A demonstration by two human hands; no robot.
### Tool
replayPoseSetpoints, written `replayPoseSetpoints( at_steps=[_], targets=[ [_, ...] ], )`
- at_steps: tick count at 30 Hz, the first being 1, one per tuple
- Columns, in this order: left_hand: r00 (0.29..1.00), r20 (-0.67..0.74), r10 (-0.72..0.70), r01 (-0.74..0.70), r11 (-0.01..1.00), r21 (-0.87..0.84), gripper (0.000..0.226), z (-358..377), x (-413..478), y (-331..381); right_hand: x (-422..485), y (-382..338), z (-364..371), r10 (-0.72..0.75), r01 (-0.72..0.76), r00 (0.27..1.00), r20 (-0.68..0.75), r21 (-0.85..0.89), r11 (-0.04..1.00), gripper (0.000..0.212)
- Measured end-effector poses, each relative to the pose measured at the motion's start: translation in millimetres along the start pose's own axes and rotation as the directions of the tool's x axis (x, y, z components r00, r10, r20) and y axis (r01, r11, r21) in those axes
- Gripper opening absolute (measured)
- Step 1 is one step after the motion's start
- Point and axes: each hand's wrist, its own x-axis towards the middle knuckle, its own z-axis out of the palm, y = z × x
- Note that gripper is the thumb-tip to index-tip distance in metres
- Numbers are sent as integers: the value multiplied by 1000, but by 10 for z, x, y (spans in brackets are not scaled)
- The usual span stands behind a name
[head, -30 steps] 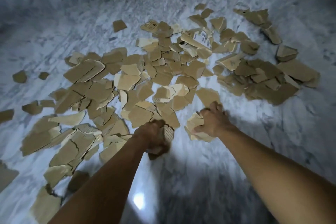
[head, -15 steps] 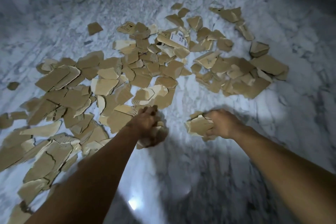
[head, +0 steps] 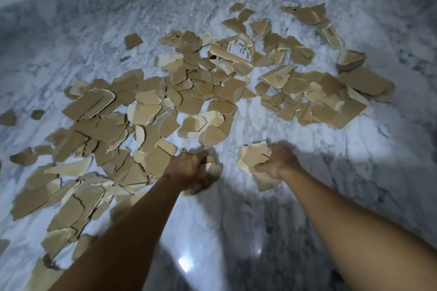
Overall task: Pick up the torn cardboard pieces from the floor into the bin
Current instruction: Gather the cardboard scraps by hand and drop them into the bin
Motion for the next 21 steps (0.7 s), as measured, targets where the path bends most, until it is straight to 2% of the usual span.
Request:
replayPoseSetpoints(
  at_steps=[4, 7, 10, 12, 14, 17, 19, 21],
  targets=[
    [1000, -26, 5, -6, 999, -46, 34, 30, 0, 11, -50, -59, -76, -102, 104, 994, -34, 48, 993, 72],
    [999, -23, -44, 43, 998, -40, 33, 40, -42, 52, -110, -136, -197, -280, 278, 954, -105, -36, 960, 66],
    [998, 17, -56, 56, 997, -43, 24, 27, -20, 54, -178, -219, -284, -485, 435, 864, -134, -285, 854, 56],
    [995, 75, -73, 82, 988, -127, 23, 9, 14, 30, -214, -223, -239, -548, 421, 825, -137, -497, 759, 47],
    [987, 145, -70, 92, 984, -151, 35, -1, 26, 7, -260, -203, -128, -504, 344, 853, -136, -580, 738, 38],
    [981, 183, -65, 81, 993, -82, 47, -11, 32, -23, -326, -228, -24, -404, 249, 901, -158, -573, 780, 34],
    [983, 171, -68, 87, 990, -107, 39, -86, 40, -20, -353, -330, -123, -327, 187, 929, -174, -541, 820, 30],
    [988, 137, -66, 94, 975, -202, 30, -237, 81, 9, -344, -417, -320, -229, 133, 961, -157, -464, 876, 32]
  ],
)
